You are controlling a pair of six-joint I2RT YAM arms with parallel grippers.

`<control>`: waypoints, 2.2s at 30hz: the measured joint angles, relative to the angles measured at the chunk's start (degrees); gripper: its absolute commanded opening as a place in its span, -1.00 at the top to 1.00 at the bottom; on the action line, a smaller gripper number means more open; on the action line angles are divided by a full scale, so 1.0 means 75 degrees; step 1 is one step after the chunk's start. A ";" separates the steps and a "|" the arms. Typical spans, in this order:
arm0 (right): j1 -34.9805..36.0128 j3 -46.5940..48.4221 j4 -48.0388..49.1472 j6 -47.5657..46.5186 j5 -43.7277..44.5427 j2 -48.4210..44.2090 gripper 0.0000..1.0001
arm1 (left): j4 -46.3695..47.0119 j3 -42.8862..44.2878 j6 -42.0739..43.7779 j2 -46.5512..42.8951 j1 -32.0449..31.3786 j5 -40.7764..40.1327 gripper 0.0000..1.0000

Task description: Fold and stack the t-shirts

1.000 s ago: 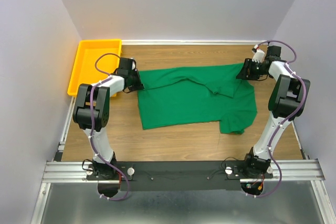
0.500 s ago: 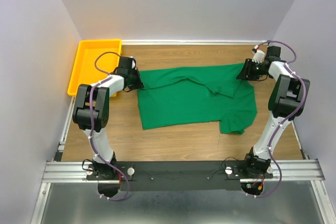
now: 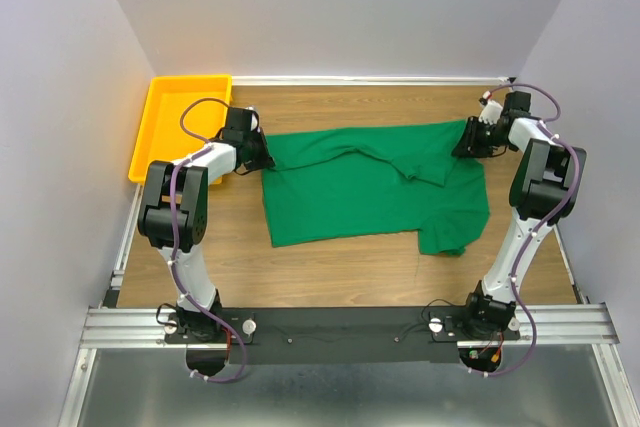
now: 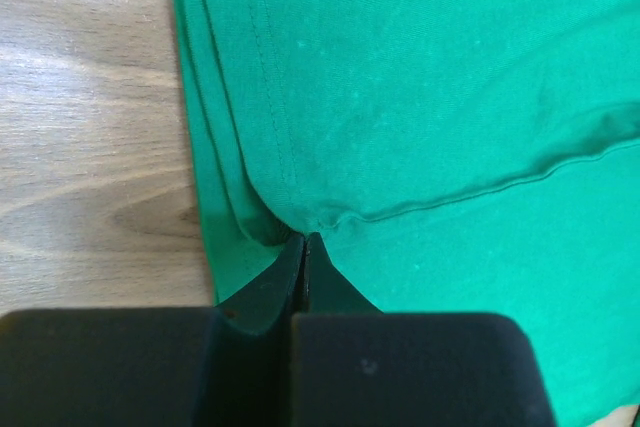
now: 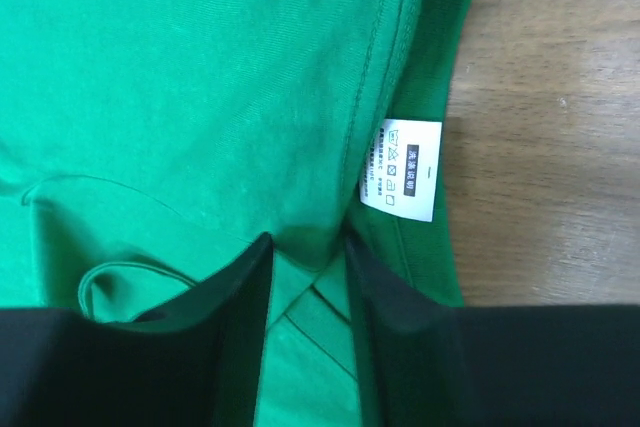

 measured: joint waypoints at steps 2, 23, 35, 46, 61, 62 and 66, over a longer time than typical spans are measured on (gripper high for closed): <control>0.0000 0.0000 0.0000 0.0020 0.0003 0.0009 0.46 | 0.0000 0.0000 0.0003 0.0000 0.0000 0.0020 1.00; -0.0082 0.0274 -0.0012 -0.0157 0.0906 0.0000 0.99 | -0.0009 0.0000 0.0172 -0.0140 0.0076 0.0050 1.00; -0.0105 0.0361 -0.0023 -0.0175 0.1046 0.0000 0.99 | 0.0006 -0.0259 0.0201 -0.0493 0.0175 0.0047 1.00; -0.0114 0.0350 -0.0017 -0.0638 0.0982 -0.0256 0.71 | 0.0067 -0.0612 0.0379 -0.0493 0.0189 0.0289 0.96; -0.0154 0.0644 0.0017 -0.0455 0.1052 -0.0248 0.39 | 0.0236 -0.0731 0.0481 -0.0501 0.0201 0.0551 1.00; -0.0154 0.0691 0.0020 -0.0411 0.0994 -0.0157 0.39 | 0.0236 -0.0731 0.0481 -0.0501 0.0201 0.0560 1.00; -0.0154 0.0775 -0.0012 -0.0181 0.0717 0.0201 0.40 | 0.0239 -0.0731 0.0484 -0.0501 0.0201 0.0580 1.00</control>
